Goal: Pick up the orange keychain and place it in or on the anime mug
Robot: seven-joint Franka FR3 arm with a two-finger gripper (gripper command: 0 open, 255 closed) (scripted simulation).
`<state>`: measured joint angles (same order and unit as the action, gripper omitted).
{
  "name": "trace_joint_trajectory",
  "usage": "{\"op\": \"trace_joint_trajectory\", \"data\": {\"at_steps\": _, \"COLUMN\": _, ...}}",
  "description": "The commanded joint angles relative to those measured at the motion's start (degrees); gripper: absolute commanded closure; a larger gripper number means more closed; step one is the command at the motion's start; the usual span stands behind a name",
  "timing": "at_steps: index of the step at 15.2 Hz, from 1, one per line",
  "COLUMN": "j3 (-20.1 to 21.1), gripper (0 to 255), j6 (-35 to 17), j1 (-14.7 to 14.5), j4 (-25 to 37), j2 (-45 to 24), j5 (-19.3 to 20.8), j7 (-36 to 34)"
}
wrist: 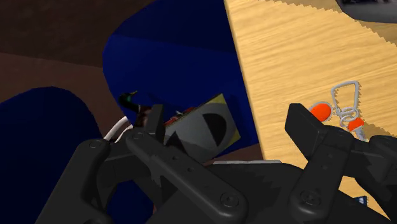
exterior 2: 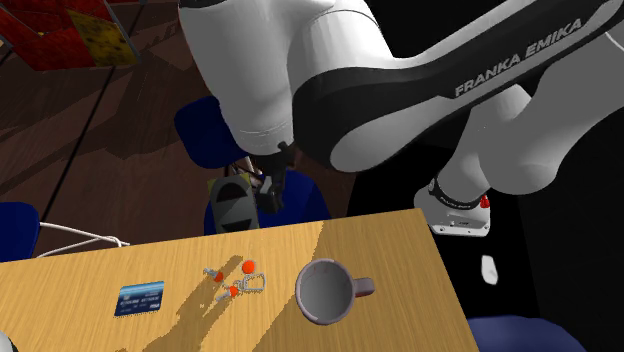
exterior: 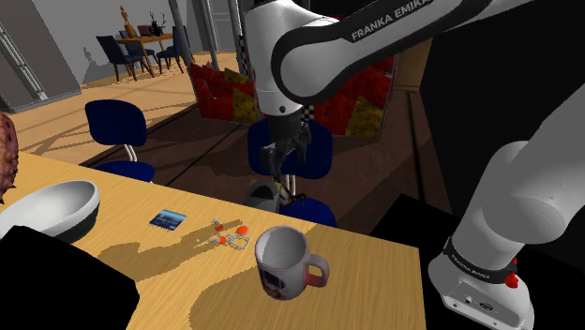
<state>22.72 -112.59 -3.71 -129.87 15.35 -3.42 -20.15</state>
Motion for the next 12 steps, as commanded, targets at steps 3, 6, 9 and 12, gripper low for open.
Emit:
{"op": "trace_joint_trajectory", "data": {"at_steps": 3, "j3": 2.9, "gripper": 0, "j6": -3.3, "j1": -0.5, "j4": 4.3, "j2": -7.4, "j5": 1.8, "j7": -5.2}}
{"op": "trace_joint_trajectory", "data": {"at_steps": 6, "j3": 4.7, "gripper": 0, "j6": -5.3, "j1": -1.2, "j4": 8.6, "j2": -13.9, "j5": 4.3, "j7": -9.5}}
{"op": "trace_joint_trajectory", "data": {"at_steps": 9, "j3": 5.8, "gripper": 0, "j6": -6.6, "j1": -2.5, "j4": 13.6, "j2": -20.6, "j5": 7.5, "j7": -13.9}}
{"op": "trace_joint_trajectory", "data": {"at_steps": 12, "j3": 6.2, "gripper": 0, "j6": -7.2, "j1": -4.5, "j4": 19.4, "j2": -27.5, "j5": 10.9, "j7": -17.9}}
